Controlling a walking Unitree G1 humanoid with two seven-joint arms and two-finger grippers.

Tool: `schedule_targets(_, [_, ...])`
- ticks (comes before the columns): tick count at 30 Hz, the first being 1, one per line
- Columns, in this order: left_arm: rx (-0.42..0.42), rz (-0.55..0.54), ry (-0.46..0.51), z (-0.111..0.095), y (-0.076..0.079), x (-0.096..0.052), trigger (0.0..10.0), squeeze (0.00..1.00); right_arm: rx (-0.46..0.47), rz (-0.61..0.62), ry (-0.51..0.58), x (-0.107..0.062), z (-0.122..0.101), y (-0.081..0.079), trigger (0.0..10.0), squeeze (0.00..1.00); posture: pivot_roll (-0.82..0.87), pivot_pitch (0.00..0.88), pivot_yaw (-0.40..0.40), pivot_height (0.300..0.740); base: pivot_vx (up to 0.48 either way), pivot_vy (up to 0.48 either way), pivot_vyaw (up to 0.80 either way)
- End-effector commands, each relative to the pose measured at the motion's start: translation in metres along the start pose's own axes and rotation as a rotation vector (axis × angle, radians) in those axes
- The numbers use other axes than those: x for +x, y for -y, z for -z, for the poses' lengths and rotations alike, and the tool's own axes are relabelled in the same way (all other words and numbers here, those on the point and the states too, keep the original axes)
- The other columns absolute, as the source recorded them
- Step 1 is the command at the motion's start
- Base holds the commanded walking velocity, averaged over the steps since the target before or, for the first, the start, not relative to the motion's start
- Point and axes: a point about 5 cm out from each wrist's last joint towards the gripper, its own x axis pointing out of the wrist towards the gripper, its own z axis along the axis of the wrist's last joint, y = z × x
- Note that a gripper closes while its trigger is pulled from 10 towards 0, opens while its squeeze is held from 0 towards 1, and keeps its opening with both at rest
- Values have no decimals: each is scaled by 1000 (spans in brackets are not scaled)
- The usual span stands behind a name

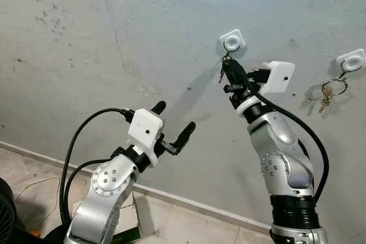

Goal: Hang keys on a hook

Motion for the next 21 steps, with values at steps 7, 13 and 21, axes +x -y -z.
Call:
schedule_targets(7, [8, 0, -5, 1, 0, 0, 10000, 0, 11, 32, -14, 5, 2, 1, 10000, 0, 91, 0, 36, 740, 0, 0, 0])
schedule_targets(13, [8, 4, 17, -3, 1, 2, 10000, 0, 17, 44, -65, 4, 14, 0, 10000, 0, 92, 0, 33, 740, 0, 0, 0])
schedule_targets(21, [10, -1, 21, -3, 1, 2, 10000, 0, 32, 60, -102, 1, 24, 0, 10000, 1000, 93, 0, 31, 740, 0, 0, 0])
